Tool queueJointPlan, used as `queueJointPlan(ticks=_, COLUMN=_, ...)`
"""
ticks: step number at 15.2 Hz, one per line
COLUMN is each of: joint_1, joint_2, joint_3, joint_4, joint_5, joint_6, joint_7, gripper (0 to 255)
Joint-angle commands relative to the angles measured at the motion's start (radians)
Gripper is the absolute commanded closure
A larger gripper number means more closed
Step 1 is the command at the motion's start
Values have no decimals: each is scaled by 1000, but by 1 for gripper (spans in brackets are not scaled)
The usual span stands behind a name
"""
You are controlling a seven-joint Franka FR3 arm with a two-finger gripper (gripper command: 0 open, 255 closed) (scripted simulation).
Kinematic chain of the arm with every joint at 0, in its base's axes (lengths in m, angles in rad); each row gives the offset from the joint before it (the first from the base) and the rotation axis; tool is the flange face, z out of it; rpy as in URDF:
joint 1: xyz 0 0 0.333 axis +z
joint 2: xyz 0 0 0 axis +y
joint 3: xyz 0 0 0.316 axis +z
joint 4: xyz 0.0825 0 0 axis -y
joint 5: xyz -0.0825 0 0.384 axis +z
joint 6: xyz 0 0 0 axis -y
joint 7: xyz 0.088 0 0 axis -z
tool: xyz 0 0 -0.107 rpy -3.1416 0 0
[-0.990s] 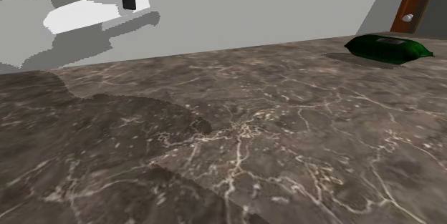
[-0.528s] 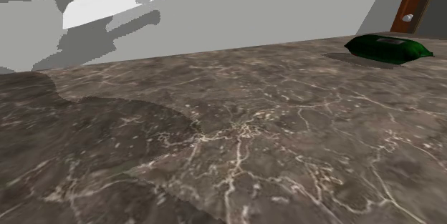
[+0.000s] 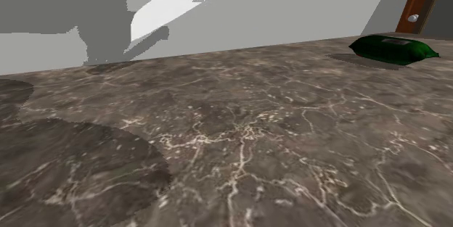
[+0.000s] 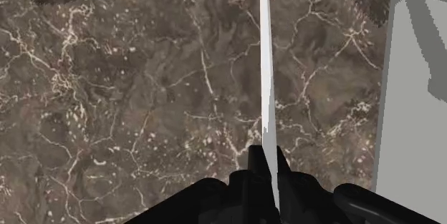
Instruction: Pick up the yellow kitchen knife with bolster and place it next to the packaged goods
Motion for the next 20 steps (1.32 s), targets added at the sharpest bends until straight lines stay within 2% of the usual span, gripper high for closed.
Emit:
queueJointPlan(ticks=1, joint_1=-44, joint_2=-65, joint_3=-25, joint_4=-80, joint_5=36, joint_6=17, joint_7=-65, gripper=255)
queueJointPlan(ticks=10, joint_1=-163, joint_2=-264, joint_3=-162, joint_4=-289, joint_5=116, joint_6=17, joint_7=-321, gripper=255)
queueJointPlan(ticks=20, joint_1=-260, joint_2=-361, joint_3=-324, joint_4=-391, joint_5=109, joint_6=-10, joint_7=-581, gripper=255)
